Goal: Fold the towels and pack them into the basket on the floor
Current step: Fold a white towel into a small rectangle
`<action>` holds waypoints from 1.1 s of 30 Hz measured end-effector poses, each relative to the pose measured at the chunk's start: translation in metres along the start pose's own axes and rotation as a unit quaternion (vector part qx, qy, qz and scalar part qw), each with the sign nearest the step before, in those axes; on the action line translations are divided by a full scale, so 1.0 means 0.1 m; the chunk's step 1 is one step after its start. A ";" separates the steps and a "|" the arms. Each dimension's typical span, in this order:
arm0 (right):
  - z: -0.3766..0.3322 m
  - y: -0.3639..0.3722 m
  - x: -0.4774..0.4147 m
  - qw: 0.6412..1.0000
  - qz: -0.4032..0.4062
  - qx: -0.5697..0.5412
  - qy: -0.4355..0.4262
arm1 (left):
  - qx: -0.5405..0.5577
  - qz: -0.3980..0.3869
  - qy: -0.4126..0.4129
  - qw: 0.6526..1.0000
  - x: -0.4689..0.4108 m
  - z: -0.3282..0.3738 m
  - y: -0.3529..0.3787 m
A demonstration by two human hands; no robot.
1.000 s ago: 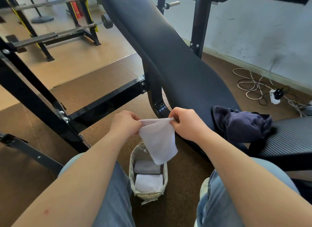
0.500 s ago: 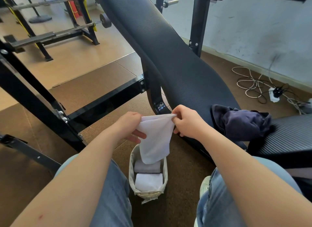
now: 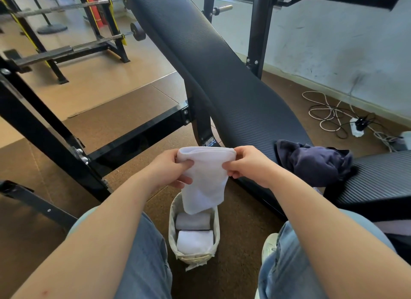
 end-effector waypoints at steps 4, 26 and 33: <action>-0.01 0.04 0.04 0.996 -0.024 -0.081 0.006 | 0.045 0.018 0.005 0.999 -0.01 0.00 0.00; 0.02 -0.03 0.01 0.992 0.097 -0.079 -0.001 | 0.073 0.091 0.021 0.993 -0.06 0.02 -0.03; -0.02 -0.03 0.02 0.995 0.076 -0.003 -0.062 | 0.014 0.057 0.108 0.992 0.01 0.09 -0.05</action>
Point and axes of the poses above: each hand's wrist, its own x-axis away from the middle knuckle, its own y-axis out of the palm, z = x × y, the point moved 2 cm from there along -x, towards the middle knuckle
